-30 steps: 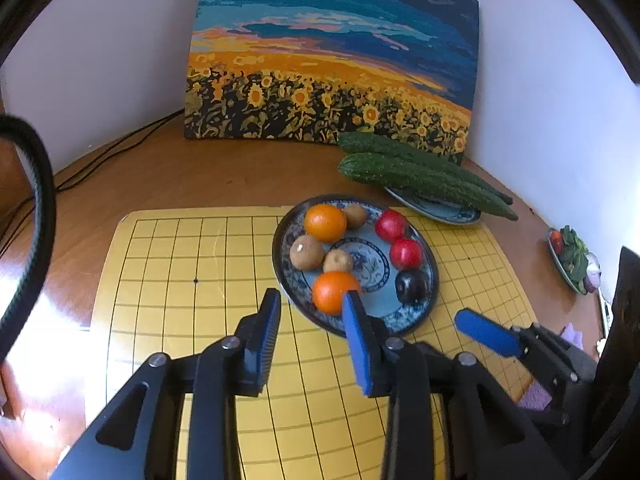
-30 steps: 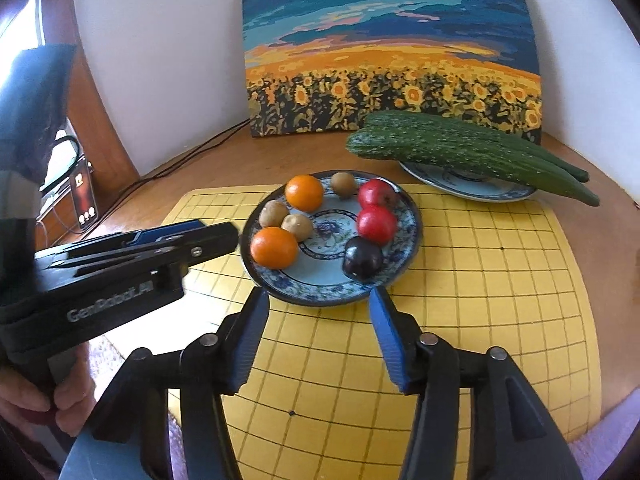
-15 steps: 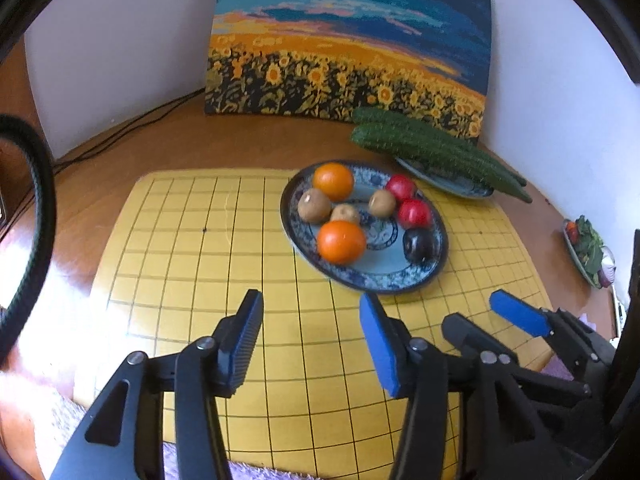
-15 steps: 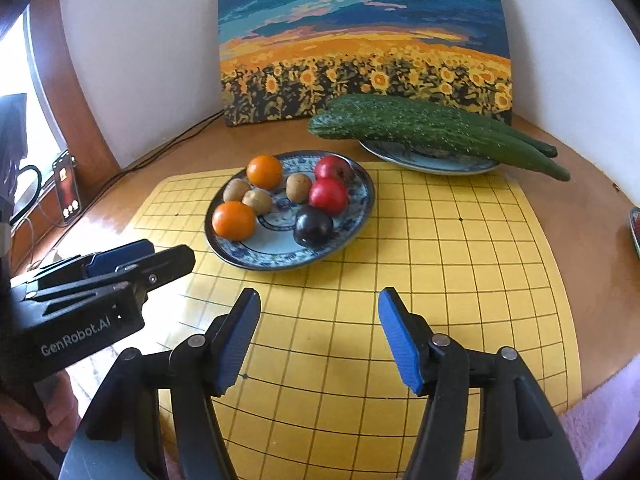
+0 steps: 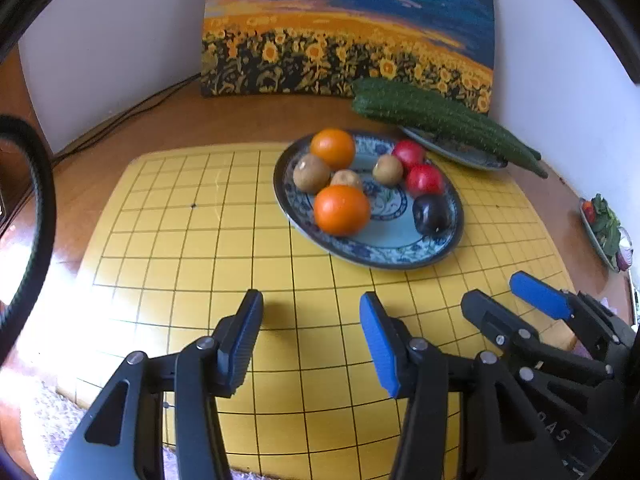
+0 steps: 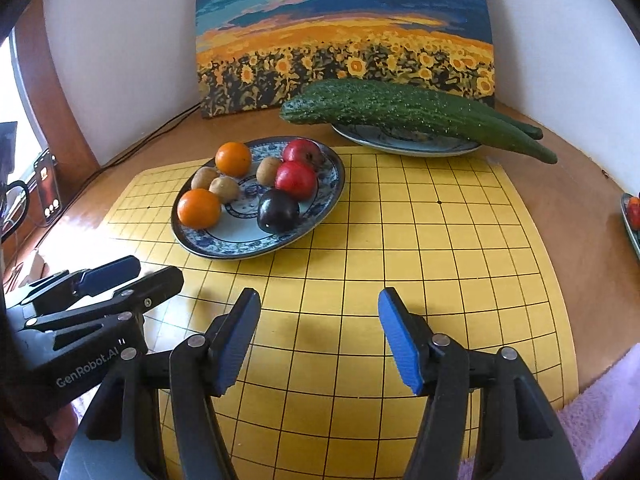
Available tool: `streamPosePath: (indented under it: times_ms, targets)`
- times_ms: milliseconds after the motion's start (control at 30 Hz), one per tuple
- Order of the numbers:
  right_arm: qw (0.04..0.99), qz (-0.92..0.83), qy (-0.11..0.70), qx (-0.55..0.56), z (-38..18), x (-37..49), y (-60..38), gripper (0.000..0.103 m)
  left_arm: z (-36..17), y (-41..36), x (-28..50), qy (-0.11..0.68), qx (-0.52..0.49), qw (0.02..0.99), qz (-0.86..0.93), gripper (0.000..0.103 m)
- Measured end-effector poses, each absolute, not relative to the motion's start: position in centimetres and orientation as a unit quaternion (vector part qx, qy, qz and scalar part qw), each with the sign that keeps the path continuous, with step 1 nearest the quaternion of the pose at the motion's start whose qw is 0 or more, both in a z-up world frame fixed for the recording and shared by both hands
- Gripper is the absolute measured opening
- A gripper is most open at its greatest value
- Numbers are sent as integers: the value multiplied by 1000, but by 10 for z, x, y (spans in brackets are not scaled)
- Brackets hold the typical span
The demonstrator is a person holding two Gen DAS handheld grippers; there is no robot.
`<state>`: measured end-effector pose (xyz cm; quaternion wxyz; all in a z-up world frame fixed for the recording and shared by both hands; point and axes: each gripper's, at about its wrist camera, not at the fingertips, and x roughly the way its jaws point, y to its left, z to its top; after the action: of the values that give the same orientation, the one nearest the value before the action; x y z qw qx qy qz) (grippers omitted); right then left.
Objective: Organize fruits
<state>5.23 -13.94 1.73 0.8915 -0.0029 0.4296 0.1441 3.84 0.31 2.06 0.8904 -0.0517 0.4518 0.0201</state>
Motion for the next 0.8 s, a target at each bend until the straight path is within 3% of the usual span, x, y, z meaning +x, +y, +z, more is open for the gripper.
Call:
streamPosePath:
  times_ms: [200,800]
  targets:
    - [890,142,433,-6,15,54,-138,63,19,-1,38,447,-41,893,21,60]
    - [891,134,434,-24,14,53,-133,65,18,-1,37,442,-35,896,35,60]
